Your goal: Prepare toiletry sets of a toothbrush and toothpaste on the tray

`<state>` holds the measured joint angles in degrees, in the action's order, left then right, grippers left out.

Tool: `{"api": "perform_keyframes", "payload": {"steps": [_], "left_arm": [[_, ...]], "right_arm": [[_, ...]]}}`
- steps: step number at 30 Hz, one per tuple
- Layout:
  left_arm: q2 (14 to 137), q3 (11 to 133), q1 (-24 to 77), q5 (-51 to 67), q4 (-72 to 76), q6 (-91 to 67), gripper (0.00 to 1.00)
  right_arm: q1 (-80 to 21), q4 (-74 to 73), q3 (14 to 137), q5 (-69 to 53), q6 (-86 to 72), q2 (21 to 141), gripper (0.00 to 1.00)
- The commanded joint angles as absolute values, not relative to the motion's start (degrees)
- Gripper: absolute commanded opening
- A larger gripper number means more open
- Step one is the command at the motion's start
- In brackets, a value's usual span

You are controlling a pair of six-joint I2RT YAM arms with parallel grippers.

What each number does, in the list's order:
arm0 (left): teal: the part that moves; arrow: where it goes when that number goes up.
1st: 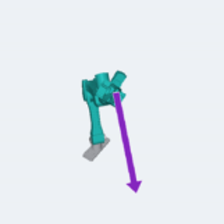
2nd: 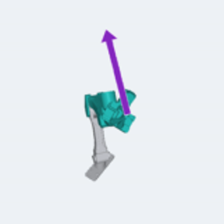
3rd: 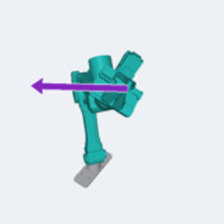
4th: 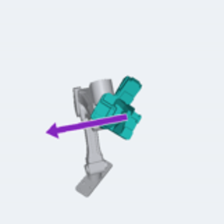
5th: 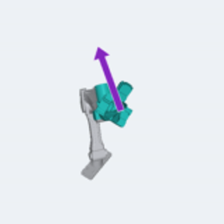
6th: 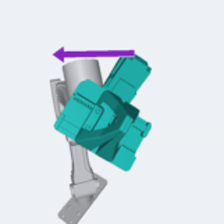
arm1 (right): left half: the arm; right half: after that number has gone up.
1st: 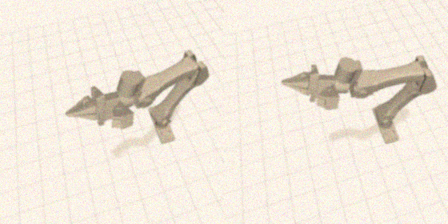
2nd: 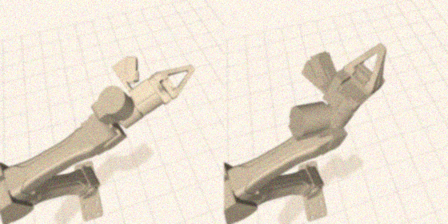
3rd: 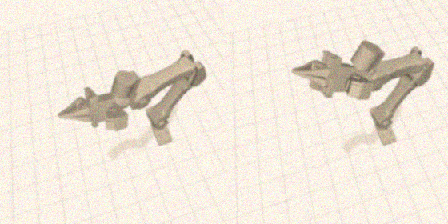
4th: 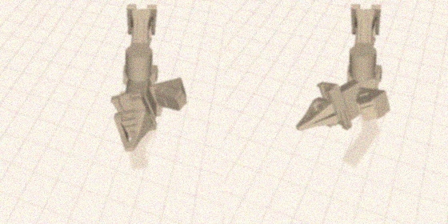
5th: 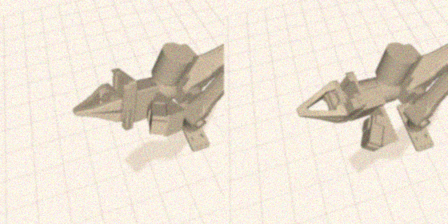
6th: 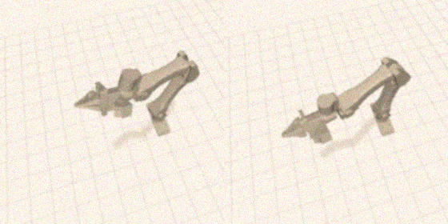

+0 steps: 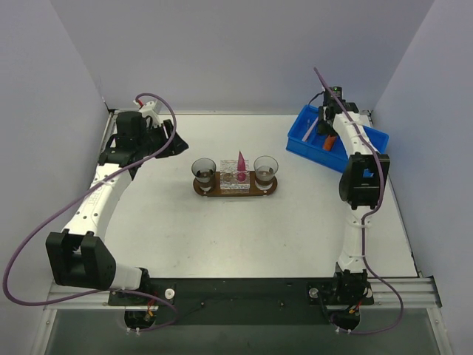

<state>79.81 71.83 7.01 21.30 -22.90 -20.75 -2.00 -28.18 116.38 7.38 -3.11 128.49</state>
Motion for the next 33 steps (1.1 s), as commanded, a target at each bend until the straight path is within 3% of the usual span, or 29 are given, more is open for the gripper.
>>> {"api": "perform_keyframes", "payload": {"steps": [1,11,20,24,31,33], "left_arm": [[78.84,72.33,6.50,22.68,-20.13,-20.83,0.59],[78.05,71.46,5.19,22.67,-20.39,-21.18,0.59],[78.49,71.54,5.10,22.94,-20.39,-21.45,0.59],[78.57,71.81,5.01,22.94,-20.39,-21.53,0.59],[78.40,72.07,4.75,23.03,-20.48,-21.36,0.59],[78.31,72.16,4.75,23.20,-20.48,-21.36,0.59]], "right_arm": [[-0.97,-31.90,122.69,9.05,-0.35,132.88,0.29],[-0.97,-35.33,127.70,11.34,2.81,139.92,0.35],[-0.97,-38.23,126.65,13.80,2.81,142.03,0.34],[-0.97,-38.23,125.95,13.27,2.02,142.21,0.28],[-1.05,-38.23,126.38,9.85,0.88,141.07,0.00],[-1.05,-37.88,126.47,9.05,0.35,139.84,0.00]]}}
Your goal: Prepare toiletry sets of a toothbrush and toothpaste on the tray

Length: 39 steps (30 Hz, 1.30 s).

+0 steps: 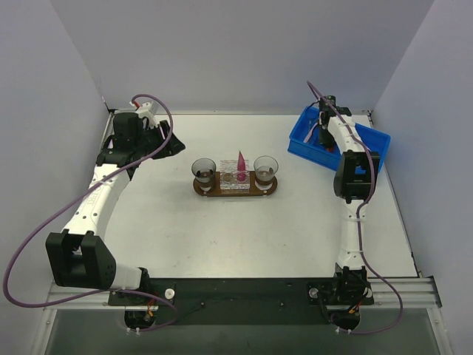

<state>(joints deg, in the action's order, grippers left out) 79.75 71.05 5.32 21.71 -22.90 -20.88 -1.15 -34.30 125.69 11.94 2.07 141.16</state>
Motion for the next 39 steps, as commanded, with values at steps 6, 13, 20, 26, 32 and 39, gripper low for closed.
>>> {"api": "perform_keyframes", "payload": {"steps": [6,13,20,26,32,39], "left_arm": [[78.13,72.60,4.66,23.47,-20.13,-21.45,0.59],[77.87,73.12,4.75,23.82,-19.34,-21.71,0.59],[77.61,72.69,4.75,24.96,-18.55,-22.15,0.59],[78.48,73.82,4.92,26.54,-16.09,-23.64,0.60],[80.94,76.90,5.97,31.28,-12.48,-25.14,0.59],[82.52,78.39,10.88,35.59,-10.64,-25.75,0.59]], "right_arm": [[-0.97,-36.04,125.51,9.05,-1.22,134.57,0.00],[-0.70,-31.47,121.30,7.92,-3.16,127.36,0.00],[-0.44,-29.10,118.92,5.63,-5.27,124.28,0.00],[-0.44,-26.63,117.34,4.49,-5.54,120.86,0.00],[-0.35,-23.38,114.18,0.44,-7.81,115.59,0.00],[-0.70,-19.43,107.06,-6.67,-10.63,108.73,0.00]]}}
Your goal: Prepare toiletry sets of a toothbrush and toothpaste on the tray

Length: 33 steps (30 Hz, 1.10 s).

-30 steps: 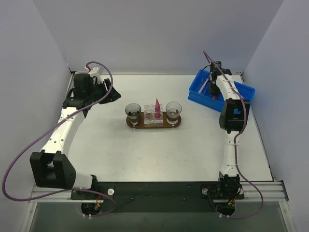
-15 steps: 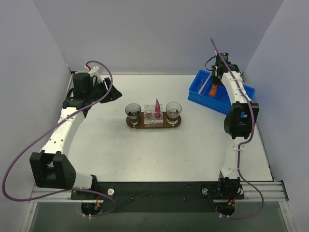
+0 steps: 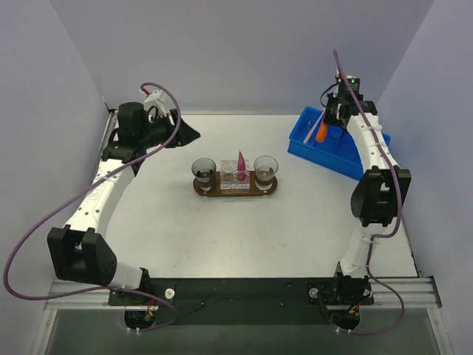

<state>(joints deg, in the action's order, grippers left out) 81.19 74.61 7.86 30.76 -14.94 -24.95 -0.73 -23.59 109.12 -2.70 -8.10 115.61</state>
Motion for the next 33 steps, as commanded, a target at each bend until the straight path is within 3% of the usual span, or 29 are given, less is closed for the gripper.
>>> {"api": "perform_keyframes", "payload": {"steps": [1,7,16,24,33], "left_arm": [[83.49,80.05,11.86,36.47,-10.46,-25.93,0.59],[88.14,85.78,19.58,39.72,-10.81,-26.98,0.59],[94.56,90.87,25.05,43.15,3.06,-41.47,0.59],[98.61,90.97,28.91,41.04,15.02,-54.21,0.60],[101.34,91.49,33.05,36.65,14.95,-57.39,0.63]], "right_arm": [[-0.79,-19.08,105.57,-8.07,-10.81,107.07,0.00],[-3.51,-16.09,100.38,-11.69,-12.74,99.08,0.00],[-12.03,-10.29,94.31,-15.11,-17.13,88.87,0.00],[-16.43,-1.76,91.84,-18.98,-24.52,84.90,0.00],[-18.54,4.56,89.74,-22.94,-28.91,84.11,0.00]]}}
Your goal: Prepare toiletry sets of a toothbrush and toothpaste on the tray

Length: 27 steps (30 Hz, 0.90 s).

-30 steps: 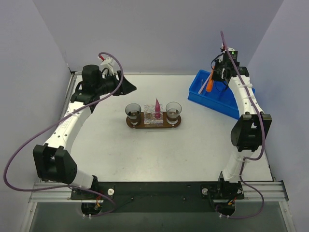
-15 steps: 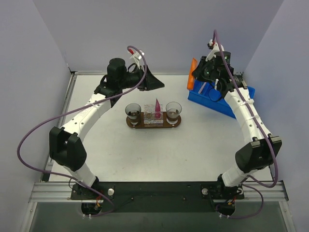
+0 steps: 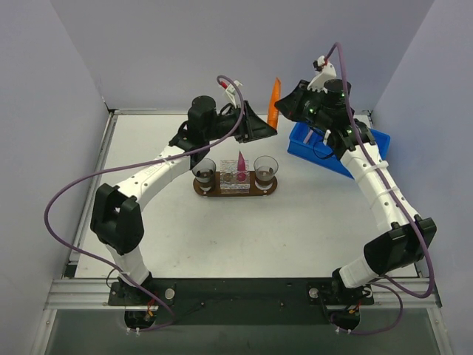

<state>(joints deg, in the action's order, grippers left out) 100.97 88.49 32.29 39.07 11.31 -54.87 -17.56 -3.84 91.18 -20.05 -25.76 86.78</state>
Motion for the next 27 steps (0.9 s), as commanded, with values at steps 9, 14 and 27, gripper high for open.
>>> {"api": "perform_keyframes", "payload": {"steps": [9,14,27], "left_arm": [[101.69,90.70,33.22,34.10,16.34,-59.15,0.63],[101.87,90.35,33.22,34.19,16.70,-59.50,0.61],[97.56,91.66,33.83,30.43,-6.11,-33.97,0.06]], "right_arm": [[-20.13,5.71,87.81,-24.17,-29.97,82.71,0.00],[-20.74,5.98,87.01,-24.35,-30.24,81.92,0.00],[-19.60,-3.86,92.10,-23.73,-27.51,81.83,0.38]]}}
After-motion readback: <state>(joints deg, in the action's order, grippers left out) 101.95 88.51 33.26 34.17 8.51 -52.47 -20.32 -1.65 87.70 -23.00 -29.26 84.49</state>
